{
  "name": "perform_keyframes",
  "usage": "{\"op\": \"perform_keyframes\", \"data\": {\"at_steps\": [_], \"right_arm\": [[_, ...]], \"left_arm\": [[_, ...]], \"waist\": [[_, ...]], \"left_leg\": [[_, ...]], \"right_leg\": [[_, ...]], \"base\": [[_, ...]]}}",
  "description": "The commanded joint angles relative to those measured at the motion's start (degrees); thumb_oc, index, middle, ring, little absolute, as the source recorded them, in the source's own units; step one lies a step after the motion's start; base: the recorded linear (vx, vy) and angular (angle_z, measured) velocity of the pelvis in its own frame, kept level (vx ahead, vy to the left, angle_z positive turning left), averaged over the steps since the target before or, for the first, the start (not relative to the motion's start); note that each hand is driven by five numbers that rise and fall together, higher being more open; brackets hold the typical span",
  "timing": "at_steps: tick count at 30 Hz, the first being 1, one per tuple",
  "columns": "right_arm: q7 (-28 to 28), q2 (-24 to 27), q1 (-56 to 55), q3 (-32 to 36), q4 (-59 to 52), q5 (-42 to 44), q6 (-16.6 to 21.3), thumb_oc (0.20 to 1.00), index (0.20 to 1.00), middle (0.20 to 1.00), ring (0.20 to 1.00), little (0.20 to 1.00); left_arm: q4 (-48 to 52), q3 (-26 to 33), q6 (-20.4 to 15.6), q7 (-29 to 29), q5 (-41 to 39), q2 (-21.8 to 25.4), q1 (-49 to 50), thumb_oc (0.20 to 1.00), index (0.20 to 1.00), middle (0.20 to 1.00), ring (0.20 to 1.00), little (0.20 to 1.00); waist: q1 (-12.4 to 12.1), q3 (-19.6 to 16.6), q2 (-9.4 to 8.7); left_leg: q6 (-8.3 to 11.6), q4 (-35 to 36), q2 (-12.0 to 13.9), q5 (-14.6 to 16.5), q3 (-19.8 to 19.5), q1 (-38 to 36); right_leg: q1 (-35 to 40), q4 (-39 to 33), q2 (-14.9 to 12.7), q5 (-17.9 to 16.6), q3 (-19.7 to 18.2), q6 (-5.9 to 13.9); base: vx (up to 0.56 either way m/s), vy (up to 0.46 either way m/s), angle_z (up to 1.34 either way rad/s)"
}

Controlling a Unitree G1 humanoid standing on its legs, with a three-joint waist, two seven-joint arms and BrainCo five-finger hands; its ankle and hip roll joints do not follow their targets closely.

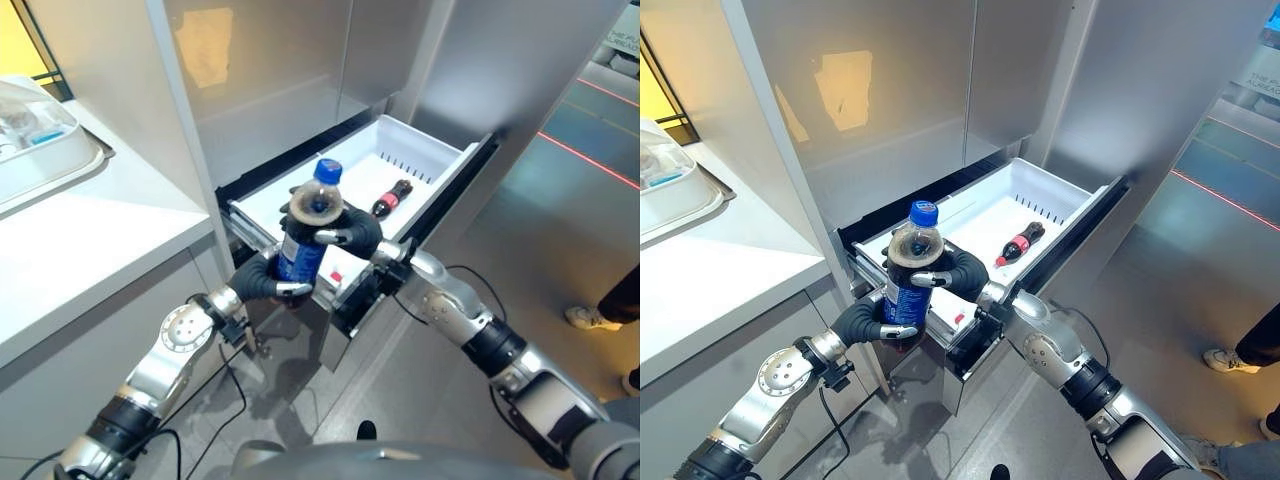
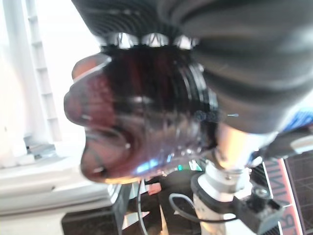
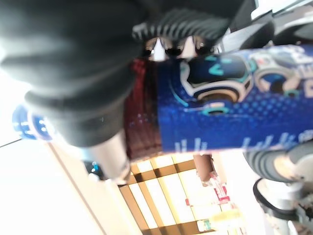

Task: Take the drinks into the refrigerator

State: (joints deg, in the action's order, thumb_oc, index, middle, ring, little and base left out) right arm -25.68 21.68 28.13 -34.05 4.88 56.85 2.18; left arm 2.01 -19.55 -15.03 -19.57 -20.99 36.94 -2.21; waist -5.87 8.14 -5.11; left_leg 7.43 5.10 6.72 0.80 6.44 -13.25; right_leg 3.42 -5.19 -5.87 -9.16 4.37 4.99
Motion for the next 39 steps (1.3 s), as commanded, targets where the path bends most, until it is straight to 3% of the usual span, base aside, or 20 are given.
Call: {"op": "perform_keyframes", "data": {"at_steps": [1, 7, 8, 16, 21, 26, 39], "right_arm": [[-2.97, -3.39, 5.71, -3.46, -4.47, 2.31, 1.06, 0.2, 0.2, 0.2, 0.2, 0.2], [-2.73, -3.55, 5.52, -3.34, -4.44, 2.52, 1.15, 0.2, 0.2, 0.2, 0.2, 0.2], [-2.21, -3.51, 5.35, -2.9, -4.52, 2.74, 1.59, 0.2, 0.2, 0.2, 0.2, 0.2], [-0.91, -2.07, 5.77, 0.72, -5.12, 2.47, 3.79, 0.2, 0.2, 0.2, 0.2, 0.2], [3.83, 0.67, 9.56, 8.17, -1.16, 1.5, 8.67, 0.2, 0.2, 0.2, 0.2, 0.2], [6.29, 3.23, 13.26, 10.7, 1.95, 0.36, 10.7, 0.2, 0.2, 0.2, 0.2, 0.2], [12.66, 13.1, 29.34, 10.69, 17.5, -3.54, 13.85, 0.2, 0.2, 0.2, 0.2, 0.2]], "left_arm": [[6.79, 0.18, -4.85, 2.6, -1.32, -2.38, -9.88, 0.2, 0.2, 0.2, 0.2, 0.2], [6.82, 0.0, -4.64, 2.21, -1.82, -2.28, -10.09, 0.222, 0.222, 0.222, 0.222, 0.222], [6.95, -0.09, -4.39, 1.92, -3.04, -2.48, -9.85, 1.0, 1.0, 1.0, 1.0, 1.0], [8.62, -0.45, -2.48, -2.0, -9.26, -1.48, -8.17, 1.0, 1.0, 1.0, 1.0, 1.0], [10.86, -0.77, -0.66, -5.88, -13.89, 1.23, -4.63, 1.0, 1.0, 1.0, 1.0, 1.0], [10.91, -1.78, 0.22, -7.41, -15.25, 2.54, -3.51, 1.0, 1.0, 1.0, 1.0, 1.0], [11.66, -3.01, 2.27, -9.59, -21.65, 6.35, -2.23, 1.0, 1.0, 1.0, 1.0, 1.0]], "waist": [[-0.48, 0.05, 1.58], [-0.51, 0.03, 1.56], [-0.4, 0.06, 1.63], [-0.31, 0.04, 1.76], [-0.74, -0.19, 1.54], [-1.1, -0.17, 1.29], [-2.04, 0.54, 0.49]], "left_leg": [[-6.41, -0.1, -4.62, 2.31, -3.95, 2.43], [-6.43, -0.1, -4.63, 2.25, -3.96, 2.48], [-6.45, -0.1, -4.63, 2.25, -3.87, 2.51], [-6.53, -0.1, -4.6, 2.23, -3.69, 2.49], [-6.59, -0.1, -4.68, 2.41, -3.71, 2.36], [-6.62, -0.1, -4.66, 2.42, -3.66, 2.43], [-6.57, -0.1, -4.62, 2.08, -3.54, 3.2]], "right_leg": [[3.23, 6.33, 1.4, 7.41, 3.19, 0.29], [3.23, 6.29, 1.31, 7.31, 3.17, 0.38], [3.23, 6.2, 1.21, 7.14, 3.15, 0.43], [2.93, 6.24, 1.15, 6.98, 3.15, 0.5], [2.97, 6.14, 1.25, 6.84, 3.03, 0.64], [2.9, 6.07, 1.37, 6.79, 2.87, 0.72], [2.11, 6.09, 1.72, 6.5, 2.49, 0.75]], "base": [[0.0, 0.0, 0.0], [0.0, 0.0, 0.0], [0.0, 0.0, 0.0], [0.0, 0.0, 0.0], [0.0, 0.0, 0.0], [0.0, 0.0, 0.0], [0.0, 0.0, 0.0]]}}
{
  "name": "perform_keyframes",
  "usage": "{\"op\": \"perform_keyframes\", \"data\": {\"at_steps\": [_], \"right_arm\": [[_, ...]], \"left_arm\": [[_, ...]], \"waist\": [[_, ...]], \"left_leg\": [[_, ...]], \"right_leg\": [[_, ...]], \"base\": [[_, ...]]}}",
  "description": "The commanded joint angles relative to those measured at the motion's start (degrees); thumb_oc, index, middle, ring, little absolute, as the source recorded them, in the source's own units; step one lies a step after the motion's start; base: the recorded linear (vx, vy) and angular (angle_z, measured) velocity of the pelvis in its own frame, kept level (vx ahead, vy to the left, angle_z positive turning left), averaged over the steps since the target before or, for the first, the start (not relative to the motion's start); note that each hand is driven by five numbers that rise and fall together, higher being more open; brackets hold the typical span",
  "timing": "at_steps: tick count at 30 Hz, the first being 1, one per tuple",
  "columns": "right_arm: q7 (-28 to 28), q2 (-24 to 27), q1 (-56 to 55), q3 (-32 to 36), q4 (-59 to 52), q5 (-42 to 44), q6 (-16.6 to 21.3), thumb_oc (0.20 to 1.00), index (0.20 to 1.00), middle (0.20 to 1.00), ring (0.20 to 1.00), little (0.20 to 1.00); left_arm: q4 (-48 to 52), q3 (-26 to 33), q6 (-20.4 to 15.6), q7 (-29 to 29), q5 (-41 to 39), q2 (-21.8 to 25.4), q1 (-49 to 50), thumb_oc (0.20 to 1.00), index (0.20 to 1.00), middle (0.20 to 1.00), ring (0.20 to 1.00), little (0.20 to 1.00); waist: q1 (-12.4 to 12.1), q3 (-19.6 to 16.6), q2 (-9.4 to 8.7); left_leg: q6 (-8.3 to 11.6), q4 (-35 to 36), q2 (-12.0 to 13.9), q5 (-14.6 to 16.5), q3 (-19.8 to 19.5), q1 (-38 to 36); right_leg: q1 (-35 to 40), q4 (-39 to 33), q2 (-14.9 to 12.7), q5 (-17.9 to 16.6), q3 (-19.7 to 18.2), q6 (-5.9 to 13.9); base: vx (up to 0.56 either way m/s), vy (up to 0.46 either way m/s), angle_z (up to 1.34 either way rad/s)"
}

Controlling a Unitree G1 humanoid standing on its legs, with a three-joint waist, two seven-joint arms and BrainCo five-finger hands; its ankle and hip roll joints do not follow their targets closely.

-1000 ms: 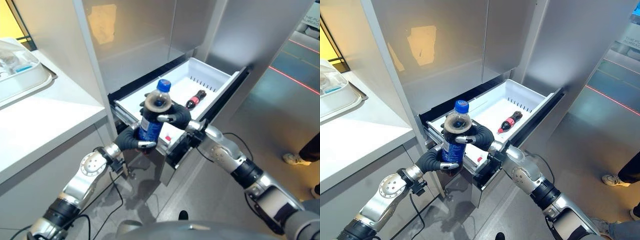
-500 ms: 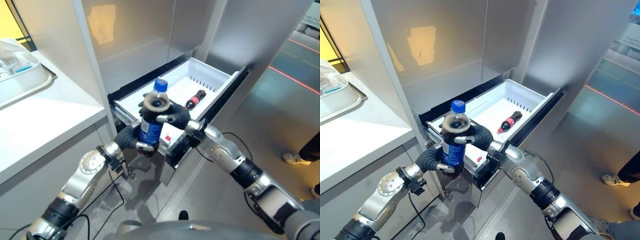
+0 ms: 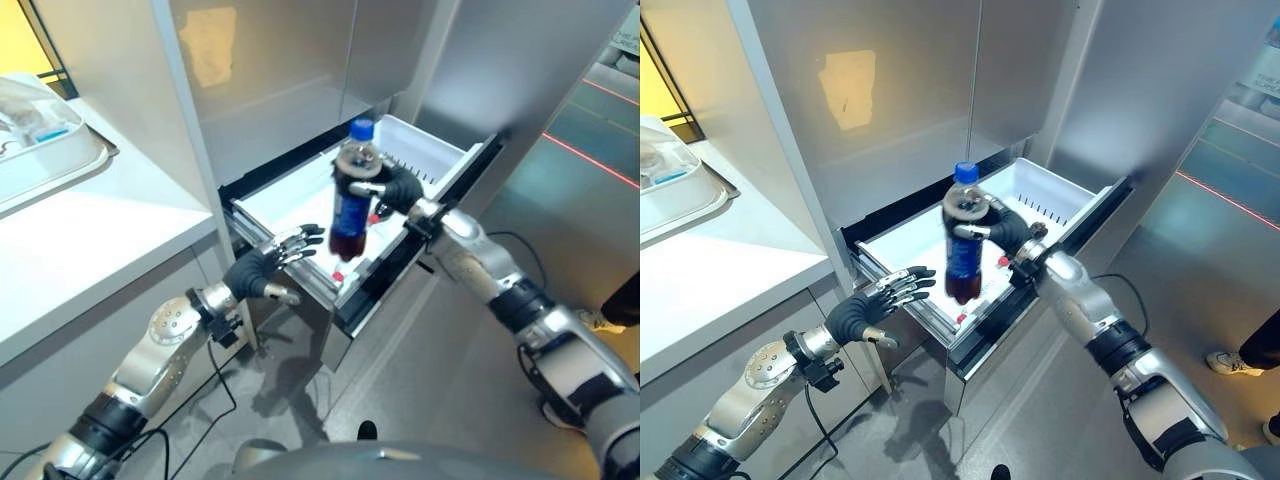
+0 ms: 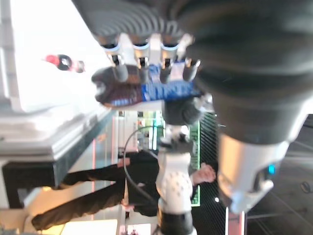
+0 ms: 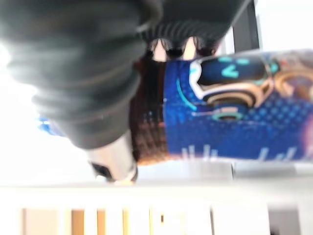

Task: Take the drinks into the refrigerator

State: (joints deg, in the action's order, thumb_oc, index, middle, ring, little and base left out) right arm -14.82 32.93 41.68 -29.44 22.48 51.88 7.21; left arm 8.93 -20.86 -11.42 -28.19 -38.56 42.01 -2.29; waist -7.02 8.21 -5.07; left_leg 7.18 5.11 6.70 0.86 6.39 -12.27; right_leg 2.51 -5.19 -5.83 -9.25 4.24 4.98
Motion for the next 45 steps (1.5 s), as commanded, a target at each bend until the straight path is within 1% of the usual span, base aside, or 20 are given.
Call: {"op": "perform_keyframes", "data": {"at_steps": [1, 4, 5, 6, 7, 8, 10, 11, 16, 18, 23, 25, 26, 30, 35, 40, 42, 43, 44, 45], "right_arm": [[1.76, 1.82, 15.9, 6.06, 0.01, 1.46, 8.86, 0.2, 0.2, 0.2, 0.2, 0.2], [2.96, 2.04, 19.92, 5.09, 5.02, 0.58, 9.39, 0.2, 0.2, 0.2, 0.2, 0.2], [4.03, 1.52, 22.31, 4.21, 9.05, -0.49, 9.52, 0.2, 0.2, 0.2, 0.2, 0.2], [3.99, 1.52, 22.52, 4.13, 9.23, -0.46, 9.57, 0.2, 0.2, 0.2, 0.2, 0.2], [5.1, 1.43, 25.07, 2.88, 12.19, -2.02, 9.33, 0.2, 0.2, 0.2, 0.2, 0.2], [5.09, 1.45, 25.21, 2.86, 12.3, -2.01, 9.35, 0.2, 0.2, 0.2, 0.2, 0.2], [6.2, 1.04, 28.73, 1.62, 16.19, -3.49, 9.36, 0.2, 0.2, 0.2, 0.2, 0.2], [6.19, 1.06, 28.84, 1.61, 16.28, -3.48, 9.37, 0.2, 0.2, 0.2, 0.2, 0.2], [7.06, -0.42, 33.23, -0.39, 20.14, -3.29, 9.44, 0.2, 0.2, 0.2, 0.2, 0.2], [7.04, -0.82, 33.87, -0.9, 20.9, -3.41, 9.47, 0.2, 0.2, 0.2, 0.2, 0.2], [6.73, -2.47, 34.23, -3.52, 22.13, -4.95, 8.68, 0.2, 0.2, 0.2, 0.2, 0.2], [6.11, -3.23, 33.33, -4.74, 22.9, -6.38, 8.35, 0.2, 0.2, 0.2, 0.2, 0.2], [6.12, -3.21, 33.33, -4.73, 22.89, -6.4, 8.34, 0.2, 0.2, 0.2, 0.2, 0.2], [5.83, -2.35, 32.73, -8.1, 24.01, -11.6, 7.74, 0.2, 0.2, 0.2, 0.2, 0.2], [6.91, -2.67, 32.21, -7.81, 25.79, -13.39, 8.51, 0.2, 0.2, 0.2, 0.2, 0.2], [7.91, -4.42, 31.26, -8.51, 29.73, -17.71, 8.44, 0.2, 0.2, 0.2, 0.2, 0.2], [8.28, -5.72, 30.93, -10.81, 32.9, -23.84, 7.55, 0.2, 0.2, 0.2, 0.2, 0.2], [8.32, -5.79, 30.96, -10.82, 32.94, -23.91, 7.57, 0.2, 0.2, 0.2, 0.2, 0.2], [9.13, -6.03, 31.05, -12.5, 34.17, -29.16, 7.32, 0.2, 0.2, 0.2, 0.2, 0.2], [9.57, -6.5, 30.77, -13.07, 35.09, -31.31, 6.93, 0.2, 0.2, 0.2, 0.2, 0.2]], "left_arm": [[4.76, -1.65, -1.32, -0.99, -4.12, 1.3, -2.16, 1.0, 1.0, 1.0, 1.0, 1.0], [5.92, -2.28, -0.99, -1.5, -6.72, 1.86, -3.39, 1.0, 1.0, 1.0, 1.0, 1.0], [6.56, -3.56, -0.46, -1.73, -8.95, 1.76, -4.44, 1.0, 1.0, 1.0, 1.0, 1.0], [6.51, -3.54, -0.47, -1.75, -8.99, 1.72, -4.55, 1.0, 1.0, 1.0, 1.0, 1.0], [7.55, -5.34, -0.17, -2.16, -10.12, 2.29, -6.14, 1.0, 1.0, 1.0, 1.0, 1.0], [7.52, -5.36, -0.17, -2.16, -10.15, 2.28, -6.26, 1.0, 1.0, 1.0, 1.0, 1.0], [9.24, -7.39, 0.36, -2.53, -11.84, 2.92, -7.69, 1.0, 1.0, 1.0, 1.0, 1.0], [9.18, -7.44, 0.35, -2.53, -11.87, 2.91, -7.83, 1.0, 1.0, 1.0, 1.0, 1.0], [11.04, -10.62, 0.59, -2.73, -13.2, 5.77, -11.4, 1.0, 1.0, 1.0, 1.0, 1.0], [11.37, -11.05, 0.44, -2.63, -13.43, 6.17, -11.99, 1.0, 1.0, 1.0, 1.0, 1.0], [12.41, -12.55, 0.26, -2.45, -14.41, 7.74, -14.07, 1.0, 1.0, 1.0, 1.0, 1.0], [12.93, -13.62, -0.03, -1.99, -14.94, 8.55, -15.41, 1.0, 1.0, 1.0, 1.0, 1.0], [12.91, -13.65, -0.03, -1.99, -14.95, 8.54, -15.45, 1.0, 1.0, 1.0, 1.0, 1.0], [13.55, -14.77, -0.87, -1.31, -14.85, 9.13, -16.93, 1.0, 1.0, 1.0, 1.0, 1.0], [14.0, -16.03, -1.39, -0.91, -14.99, 9.65, -18.35, 1.0, 1.0, 1.0, 1.0, 1.0], [14.13, -16.58, -1.78, -0.3, -15.83, 9.76, -18.9, 1.0, 1.0, 1.0, 1.0, 1.0], [14.48, -16.76, -1.78, 0.11, -16.06, 10.32, -18.88, 1.0, 1.0, 1.0, 1.0, 1.0], [14.49, -16.71, -1.78, 0.11, -16.06, 10.33, -18.84, 1.0, 1.0, 1.0, 1.0, 1.0], [14.62, -16.83, -1.72, 0.32, -15.8, 10.65, -19.04, 1.0, 1.0, 1.0, 1.0, 1.0], [14.82, -16.98, -1.88, 0.47, -15.74, 10.83, -19.19, 1.0, 1.0, 1.0, 1.0, 1.0]], "waist": [[-0.87, 0.49, 0.43], [-1.19, 1.12, 0.39], [-1.34, 1.69, 0.37], [-1.32, 1.74, 0.4], [-1.38, 2.6, 0.42], [-1.4, 2.62, 0.42], [-1.54, 4.11, 0.48], [-1.56, 4.09, 0.46], [-1.86, 7.21, 0.93], [-1.92, 7.78, 1.07], [-2.25, 9.97, 1.55], [-2.57, 11.34, 2.09], [-2.58, 11.31, 2.09], [-2.92, 13.15, 2.65], [-3.18, 14.64, 3.34], [-3.44, 15.78, 3.83], [-3.57, 16.42, 4.11], [-3.55, 16.44, 4.11], [-3.46, 16.99, 4.13], [-3.39, 17.3, 4.22]], "left_leg": [[-6.32, -0.11, -4.61, 2.01, -3.5, 2.24], [-6.39, -0.19, -4.66, 1.79, -3.58, 3.03], [-6.46, -0.37, -4.73, 1.64, -3.68, 3.64], [-6.46, -0.38, -4.73, 1.64, -3.68, 3.69], [-6.58, -0.69, -4.68, 1.4, -3.73, 4.69], [-6.58, -0.71, -4.68, 1.4, -3.72, 4.77], [-6.81, -1.29, -4.64, 1.06, -3.83, 6.44], [-6.81, -1.37, -4.65, 1.08, -3.83, 6.59], [-6.73, -3.65, -4.26, 0.46, -4.37, 11.47], [-6.63, -4.12, -4.23, 0.32, -4.41, 12.35], [-6.18, -5.11, -3.91, -0.19, -4.88, 14.48], [-6.04, -5.85, -3.81, -0.44, -5.31, 15.67], [-6.03, -5.9, -3.81, -0.42, -5.32, 15.75], [-5.91, -6.95, -4.03, -0.4, -5.59, 16.98], [-5.61, -7.73, -4.21, -0.45, -5.79, 18.12], [-5.42, -7.82, -4.44, -0.68, -5.85, 18.82], [-5.4, -7.19, -4.53, -0.97, -5.75, 18.82], [-5.4, -7.16, -4.53, -0.98, -5.75, 18.79], [-5.4, -7.13, -4.62, -1.08, -5.56, 18.99], [-5.44, -7.23, -4.67, -1.07, -5.51, 19.17]], "right_leg": [[2.99, 6.1, 1.67, 6.59, 2.63, 0.76], [2.3, 6.34, 1.75, 6.63, 2.71, 0.8], [1.57, 6.61, 1.86, 6.63, 2.57, 0.78], [1.5, 6.65, 1.86, 6.64, 2.56, 0.78], [0.38, 7.2, 1.9, 6.65, 2.46, 0.8], [0.26, 7.27, 1.89, 6.67, 2.44, 0.79], [-1.9, 8.56, 2.11, 6.84, 2.17, 0.65], [-2.07, 8.68, 2.1, 6.88, 2.17, 0.64], [-6.85, 11.14, 2.31, 7.26, 2.2, 0.24], [-7.71, 11.67, 2.28, 7.36, 2.3, 0.17], [-9.84, 13.01, 2.55, 7.83, 2.45, -0.29], [-11.32, 14.36, 2.59, 7.98, 2.42, -0.45], [-11.41, 14.43, 2.58, 8.01, 2.43, -0.46], [-12.69, 15.18, 2.52, 8.09, 2.76, -0.58], [-13.14, 15.21, 2.27, 8.13, 3.37, -0.81], [-13.48, 14.87, 2.11, 7.68, 3.97, -0.85], [-13.47, 14.33, 1.99, 7.35, 3.96, -0.69], [-13.45, 14.32, 1.99, 7.34, 3.95, -0.68], [-13.58, 14.15, 1.88, 7.06, 3.86, -0.58], [-13.68, 14.12, 1.75, 6.91, 3.85, -0.52]], "base": [[0.0, 0.0, 0.0], [0.0, 0.0, 0.0], [0.0, 0.0, 0.0], [-0.05, 0.005, 0.0], [-0.04, 0.0, 0.0], [-0.05, 0.009, 0.01], [-0.04, 0.008, 0.0], [-0.04, -0.004, -0.01], [-0.04, -0.003, 0.0], [0.0, 0.0, 0.0], [-0.01, -0.022, 0.02], [-0.03, -0.026, 0.1], [-0.02, -0.015, 0.08], [-0.02, -0.022, 0.01], [-0.03, -0.017, 0.09], [-0.04, -0.01, 0.07], [-0.04, 0.012, 0.04], [-0.05, 0.015, 0.02], [-0.05, 0.011, 0.0], [-0.06, 0.019, 0.01]]}}
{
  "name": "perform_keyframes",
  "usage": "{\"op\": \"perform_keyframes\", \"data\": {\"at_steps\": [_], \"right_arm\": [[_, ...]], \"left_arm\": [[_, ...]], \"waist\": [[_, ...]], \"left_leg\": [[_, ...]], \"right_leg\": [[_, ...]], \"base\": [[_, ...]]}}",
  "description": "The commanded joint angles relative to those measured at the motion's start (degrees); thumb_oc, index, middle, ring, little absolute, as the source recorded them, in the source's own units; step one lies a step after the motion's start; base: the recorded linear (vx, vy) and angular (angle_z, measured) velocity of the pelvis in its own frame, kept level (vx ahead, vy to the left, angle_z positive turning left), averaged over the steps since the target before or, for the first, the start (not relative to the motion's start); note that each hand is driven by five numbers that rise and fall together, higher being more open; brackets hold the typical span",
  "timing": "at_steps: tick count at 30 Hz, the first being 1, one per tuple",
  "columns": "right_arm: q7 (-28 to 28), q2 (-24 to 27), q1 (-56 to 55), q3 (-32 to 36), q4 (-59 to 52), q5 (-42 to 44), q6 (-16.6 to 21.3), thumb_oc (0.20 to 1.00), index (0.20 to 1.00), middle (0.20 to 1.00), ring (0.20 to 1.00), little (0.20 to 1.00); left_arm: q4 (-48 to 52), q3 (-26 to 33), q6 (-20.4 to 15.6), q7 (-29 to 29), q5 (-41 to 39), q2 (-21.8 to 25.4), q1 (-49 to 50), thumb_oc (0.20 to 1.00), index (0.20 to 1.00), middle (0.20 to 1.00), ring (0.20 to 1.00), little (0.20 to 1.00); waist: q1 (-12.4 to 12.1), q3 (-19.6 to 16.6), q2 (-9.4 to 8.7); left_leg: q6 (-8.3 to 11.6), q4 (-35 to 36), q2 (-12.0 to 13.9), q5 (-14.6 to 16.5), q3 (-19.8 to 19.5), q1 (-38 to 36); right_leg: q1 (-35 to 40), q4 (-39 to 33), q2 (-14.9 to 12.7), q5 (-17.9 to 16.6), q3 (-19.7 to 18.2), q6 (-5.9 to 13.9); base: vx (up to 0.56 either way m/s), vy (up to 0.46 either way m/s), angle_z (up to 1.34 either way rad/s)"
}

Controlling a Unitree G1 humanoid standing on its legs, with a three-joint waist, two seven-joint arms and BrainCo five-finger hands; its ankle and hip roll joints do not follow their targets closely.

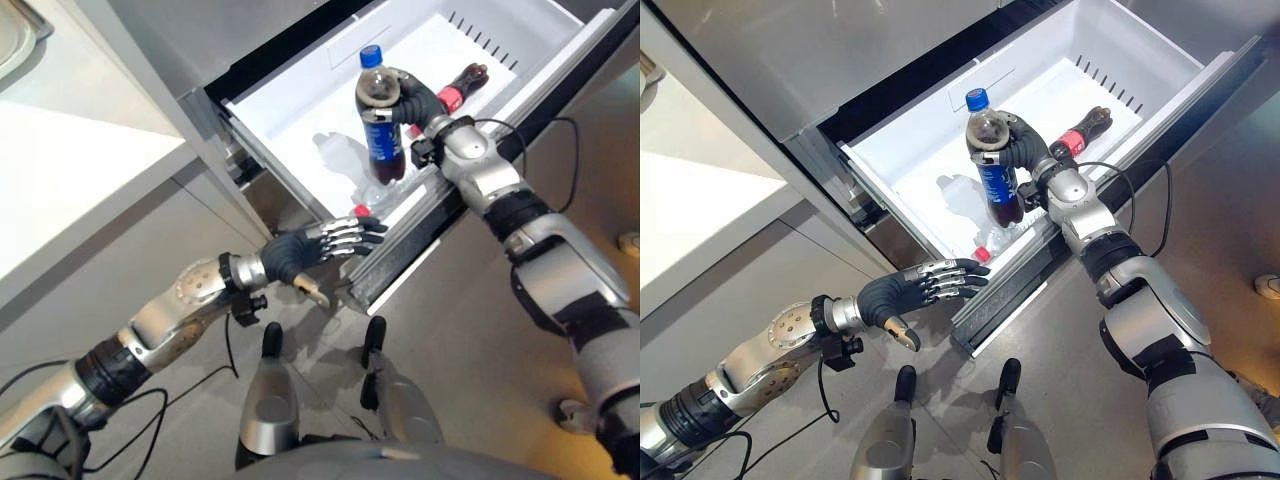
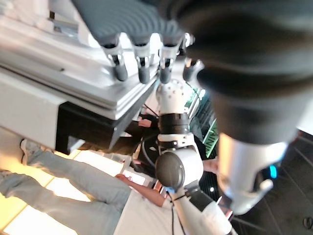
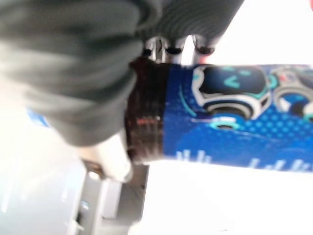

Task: Take the drinks into the refrigerator

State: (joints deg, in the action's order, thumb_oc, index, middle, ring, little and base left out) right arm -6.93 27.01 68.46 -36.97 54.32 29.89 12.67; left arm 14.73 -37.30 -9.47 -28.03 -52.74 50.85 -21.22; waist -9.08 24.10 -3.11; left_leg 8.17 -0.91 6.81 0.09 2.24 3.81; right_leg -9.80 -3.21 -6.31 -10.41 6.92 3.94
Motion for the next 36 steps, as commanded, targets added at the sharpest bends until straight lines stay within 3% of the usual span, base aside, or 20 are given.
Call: {"op": "perform_keyframes", "data": {"at_steps": [1, 15, 25, 36], "right_arm": [[2.11, -1.24, 3.7, -5.75, 5.09, -11.25, 0.83, 0.2, 0.2, 0.2, 0.2, 0.2], [4.28, -6.72, 7.11, -13.14, 14.96, -40.27, -2.88, 0.2, 0.2, 0.2, 0.2, 0.2], [3.54, -5.92, 6.72, -19.01, 15.26, -57.37, -3.16, 0.2, 0.2, 0.2, 0.2, 0.2], [2.21, -1.49, 7.82, -21.56, 10.18, -67.41, -3.8, 0.2, 0.2, 0.2, 0.2, 0.2]], "left_arm": [[9.17, -0.58, -3.82, 0.58, -1.43, 2.09, -0.36, 1.0, 1.0, 1.0, 1.0, 1.0], [10.42, 3.13, -2.96, 2.68, -0.55, 0.27, 0.1, 1.0, 1.0, 1.0, 1.0, 1.0], [10.85, 5.83, -2.5, 2.99, 0.5, -2.17, 1.95, 1.0, 1.0, 1.0, 1.0, 1.0], [11.63, 9.96, -1.51, 3.82, 2.38, -2.99, 5.69, 1.0, 1.0, 1.0, 1.0, 1.0]], "waist": [[-1.34, 1.63, 2.3], [-1.65, 3.99, 0.43], [-2.04, 4.57, -0.34], [-0.68, 5.09, -1.15]], "left_leg": [[-6.48, -1.39, -4.87, -0.24, -1.32, 3.24], [-6.89, -6.24, -5.73, 1.72, -0.55, 7.37], [-6.69, -5.46, -5.54, 1.49, -0.55, 7.41], [-6.51, -4.21, -5.38, 1.11, -0.13, 6.87]], "right_leg": [[-1.49, 12.18, 2.18, 8.0, 1.2, 0.54], [-2.93, 11.8, 1.56, 6.83, 0.43, 0.71], [-2.46, 10.54, 1.62, 6.63, 0.91, 0.66], [-2.46, 10.08, 1.87, 6.61, 1.42, 0.73]], "base": [[-0.04, 0.014, 0.01], [-0.04, 0.003, 0.06], [0.0, -0.001, 0.01], [0.0, 0.0, 0.0]]}}
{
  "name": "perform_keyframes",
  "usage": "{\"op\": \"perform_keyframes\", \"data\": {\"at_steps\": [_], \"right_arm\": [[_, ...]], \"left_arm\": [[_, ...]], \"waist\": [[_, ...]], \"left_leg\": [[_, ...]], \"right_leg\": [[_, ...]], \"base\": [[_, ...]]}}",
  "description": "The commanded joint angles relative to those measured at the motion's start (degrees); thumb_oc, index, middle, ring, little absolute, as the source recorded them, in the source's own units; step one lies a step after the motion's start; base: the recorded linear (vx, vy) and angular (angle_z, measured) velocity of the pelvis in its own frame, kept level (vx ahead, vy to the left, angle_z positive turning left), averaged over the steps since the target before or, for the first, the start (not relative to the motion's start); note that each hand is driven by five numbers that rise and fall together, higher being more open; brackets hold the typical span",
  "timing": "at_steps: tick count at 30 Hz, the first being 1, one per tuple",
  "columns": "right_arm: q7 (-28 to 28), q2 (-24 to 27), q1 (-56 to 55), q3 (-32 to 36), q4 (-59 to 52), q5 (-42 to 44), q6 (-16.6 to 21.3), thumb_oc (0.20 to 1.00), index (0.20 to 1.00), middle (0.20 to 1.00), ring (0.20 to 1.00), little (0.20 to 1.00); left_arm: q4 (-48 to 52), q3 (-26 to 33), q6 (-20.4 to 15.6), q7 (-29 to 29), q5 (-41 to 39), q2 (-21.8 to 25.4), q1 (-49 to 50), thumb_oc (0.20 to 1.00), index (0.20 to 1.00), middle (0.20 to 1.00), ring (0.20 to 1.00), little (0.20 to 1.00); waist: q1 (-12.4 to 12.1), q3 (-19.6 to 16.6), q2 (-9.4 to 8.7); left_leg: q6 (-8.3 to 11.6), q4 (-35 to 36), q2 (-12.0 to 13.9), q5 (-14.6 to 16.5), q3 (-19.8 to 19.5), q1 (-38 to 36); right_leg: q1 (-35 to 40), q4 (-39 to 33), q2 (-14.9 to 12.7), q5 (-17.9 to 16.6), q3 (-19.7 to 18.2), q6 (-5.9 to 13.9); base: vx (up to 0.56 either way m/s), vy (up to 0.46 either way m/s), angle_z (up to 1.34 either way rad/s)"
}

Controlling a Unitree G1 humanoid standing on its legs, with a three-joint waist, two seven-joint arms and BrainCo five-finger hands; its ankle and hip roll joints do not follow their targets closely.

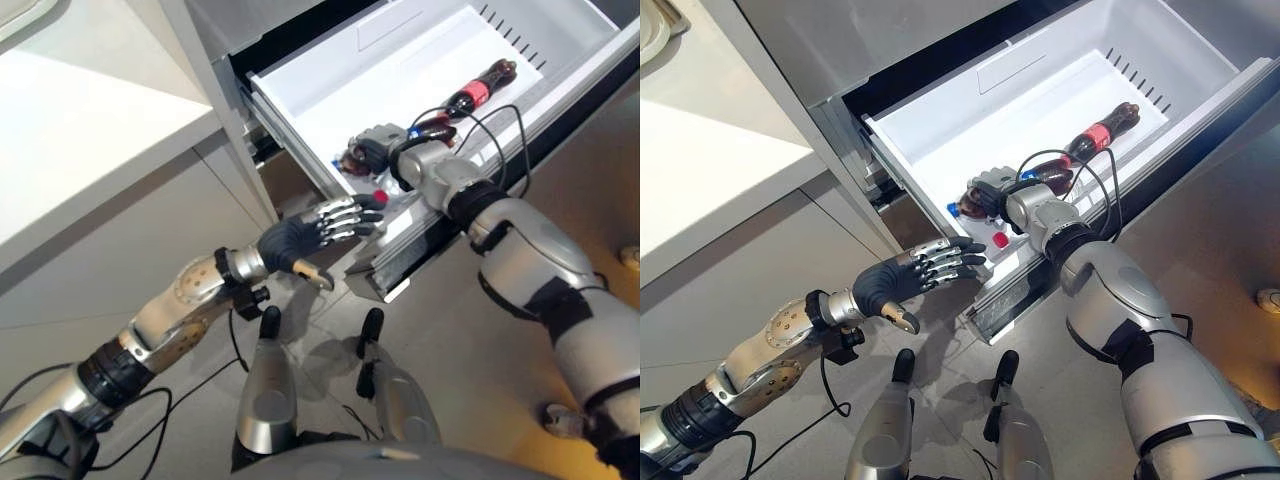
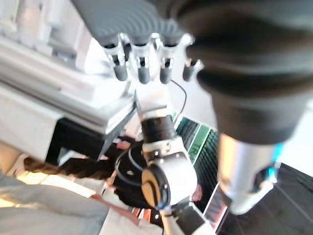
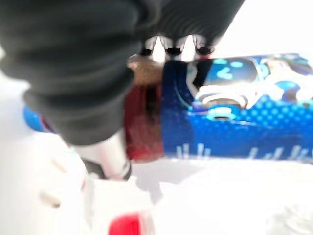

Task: Take the drinks into the refrigerator

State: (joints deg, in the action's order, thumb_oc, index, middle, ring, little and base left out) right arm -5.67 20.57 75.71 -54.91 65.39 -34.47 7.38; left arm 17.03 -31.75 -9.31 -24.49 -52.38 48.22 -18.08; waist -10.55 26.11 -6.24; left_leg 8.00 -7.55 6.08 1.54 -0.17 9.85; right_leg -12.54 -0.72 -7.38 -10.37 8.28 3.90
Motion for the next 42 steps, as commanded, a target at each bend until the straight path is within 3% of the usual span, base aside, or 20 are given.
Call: {"op": "perform_keyframes", "data": {"at_steps": [1, 9, 11, 12, 13, 20, 28, 33, 34, 35, 37, 39, 40, 42], "right_arm": [[1.09, 6.67, 0.38, -3.98, -1.79, -4.72, 1.59, 0.2, 0.2, 0.2, 0.2, 0.2], [-0.01, 11.94, -0.98, -3.99, -7.17, -7.57, 2.0, 0.2, 0.2, 0.2, 0.2, 0.2], [-0.13, 12.03, -0.98, -3.99, -7.3, -7.8, 2.0, 0.231, 0.231, 0.231, 0.231, 0.231], [-0.14, 11.71, -0.99, -3.98, -6.59, -8.15, 1.94, 0.551, 0.551, 0.551, 0.551, 0.551], [-0.1, 11.66, -0.98, -4.0, -6.51, -8.16, 1.95, 1.0, 1.0, 1.0, 1.0, 1.0], [1.28, 8.18, -0.94, -3.69, 1.17, -8.38, 1.15, 1.0, 1.0, 1.0, 1.0, 1.0], [1.36, 8.39, 0.44, -2.92, -0.92, -5.94, 1.04, 1.0, 1.0, 1.0, 1.0, 1.0], [0.11, 16.16, 3.9, -2.27, -12.02, 1.14, 1.98, 1.0, 1.0, 1.0, 1.0, 1.0], [0.57, 19.17, 4.83, -1.48, -15.1, 3.84, 2.39, 1.0, 1.0, 1.0, 1.0, 1.0], [0.21, 26.05, 5.1, -0.88, -23.81, 7.35, 3.41, 1.0, 1.0, 1.0, 1.0, 1.0], [-0.1, 29.82, 3.93, 0.85, -28.72, 9.62, 3.58, 1.0, 1.0, 1.0, 1.0, 1.0], [0.87, 34.27, -0.12, 5.29, -35.89, 10.92, 3.63, 1.0, 1.0, 1.0, 1.0, 1.0], [2.43, 41.42, -5.9, 11.63, -43.52, 12.93, 5.02, 1.0, 1.0, 1.0, 1.0, 1.0], [3.02, 44.77, -12.82, 17.78, -47.94, 12.8, 5.51, 1.0, 1.0, 1.0, 1.0, 1.0]], "left_arm": [[9.56, 4.92, -1.65, 0.34, 2.38, -0.3, 2.86, 1.0, 1.0, 1.0, 1.0, 1.0], [10.12, 6.44, -1.33, 0.23, 3.3, -0.09, 4.45, 1.0, 1.0, 1.0, 1.0, 1.0], [10.13, 6.42, -1.34, 0.26, 3.39, -0.14, 4.51, 1.0, 1.0, 1.0, 1.0, 1.0], [9.98, 6.3, -1.3, 0.23, 3.31, -0.28, 4.56, 1.0, 1.0, 1.0, 1.0, 1.0], [9.96, 6.29, -1.31, 0.23, 3.31, -0.29, 4.56, 1.0, 1.0, 1.0, 1.0, 1.0], [9.2, 4.72, -1.43, -0.34, 3.1, -0.96, 3.31, 1.0, 1.0, 1.0, 1.0, 1.0], [8.33, 5.1, -1.09, -0.82, 3.5, -0.93, 3.26, 1.0, 1.0, 1.0, 1.0, 1.0], [7.88, 6.62, -0.33, -1.67, 3.53, 0.54, 4.94, 1.0, 1.0, 1.0, 1.0, 1.0], [7.65, 7.19, -0.49, -1.68, 3.39, 0.81, 5.75, 1.0, 1.0, 1.0, 1.0, 1.0], [7.63, 8.66, -0.43, -2.05, 3.43, 1.95, 7.19, 1.0, 1.0, 1.0, 1.0, 1.0], [8.02, 9.43, -0.27, -2.16, 3.44, 2.32, 8.05, 1.0, 1.0, 1.0, 1.0, 1.0], [7.64, 11.01, -0.38, -2.1, 3.86, 2.55, 9.57, 1.0, 1.0, 1.0, 1.0, 1.0], [6.22, 13.93, -0.63, -1.6, 4.21, 1.39, 11.78, 1.0, 1.0, 1.0, 1.0, 1.0], [5.73, 14.55, -0.44, -1.87, 4.3, 1.36, 13.01, 1.0, 1.0, 1.0, 1.0, 1.0]], "waist": [[1.03, 3.32, 1.88], [1.58, 3.67, 1.43], [1.56, 3.67, 1.46], [1.45, 3.67, 1.58], [1.45, 3.67, 1.58], [0.89, 3.58, 2.34], [1.05, 2.83, 1.99], [1.53, 1.19, 0.59], [1.76, 0.65, 0.17], [2.23, -0.13, -0.51], [2.39, -0.44, -0.76], [2.7, -1.21, -1.13], [3.92, -2.05, -1.23], [4.0, -2.69, -1.6]], "left_leg": [[-6.26, 2.53, -4.59, -0.47, 2.25, 0.82], [-6.24, 3.28, -4.33, -0.64, 2.26, 0.47], [-6.25, 3.36, -4.3, -0.62, 2.25, 0.38], [-6.27, 3.47, -4.28, -0.59, 2.22, 0.2], [-6.27, 3.49, -4.28, -0.59, 2.22, 0.18], [-6.38, 3.51, -4.38, -0.56, 2.33, -0.15], [-6.35, 3.3, -4.38, -0.28, 2.36, -0.7], [-6.26, 3.38, -4.08, 0.09, 2.59, -1.82], [-6.22, 3.38, -4.05, 0.13, 2.63, -2.03], [-6.16, 3.49, -3.92, 0.34, 2.88, -2.65], [-6.14, 3.48, -3.85, 0.44, 2.96, -2.94], [-6.15, 3.44, -3.75, 0.71, 3.05, -3.39], [-6.21, 3.37, -3.65, 0.95, 3.21, -3.95], [-6.2, 3.42, -3.58, 1.14, 3.22, -4.44]], "right_leg": [[0.26, 7.62, 2.89, 6.55, 0.25, 0.83], [0.27, 7.84, 2.78, 6.73, 0.74, 0.94], [0.3, 7.84, 2.78, 6.76, 0.77, 0.95], [0.35, 7.82, 2.71, 6.8, 0.87, 0.98], [0.37, 7.82, 2.72, 6.8, 0.87, 0.98], [0.48, 7.93, 2.46, 6.67, 1.34, 1.06], [0.86, 8.4, 2.45, 6.95, 1.2, 0.97], [1.73, 8.43, 2.48, 7.09, 1.1, 1.02], [2.01, 8.33, 2.55, 7.11, 1.09, 1.01], [2.51, 8.1, 2.62, 7.07, 1.1, 1.09], [2.84, 7.96, 2.7, 7.11, 1.07, 1.14], [3.57, 7.7, 2.75, 7.2, 1.05, 1.18], [4.19, 7.54, 2.86, 7.32, 0.81, 1.23], [4.74, 7.3, 2.89, 7.4, 0.9, 1.26]], "base": [[0.0, 0.0, 0.0], [0.0, -0.005, 0.02], [0.0, 0.0, 0.0], [0.0, 0.0, 0.0], [0.0, 0.0, 0.0], [0.0, 0.0, 0.0], [0.0, 0.0, 0.0], [0.0, -0.001, -0.01], [0.05, -0.006, -0.04], [0.05, -0.006, 0.0], [0.03, -0.006, -0.04], [0.04, -0.01, -0.06], [0.05, -0.016, -0.04], [0.07, -0.008, -0.03]]}}
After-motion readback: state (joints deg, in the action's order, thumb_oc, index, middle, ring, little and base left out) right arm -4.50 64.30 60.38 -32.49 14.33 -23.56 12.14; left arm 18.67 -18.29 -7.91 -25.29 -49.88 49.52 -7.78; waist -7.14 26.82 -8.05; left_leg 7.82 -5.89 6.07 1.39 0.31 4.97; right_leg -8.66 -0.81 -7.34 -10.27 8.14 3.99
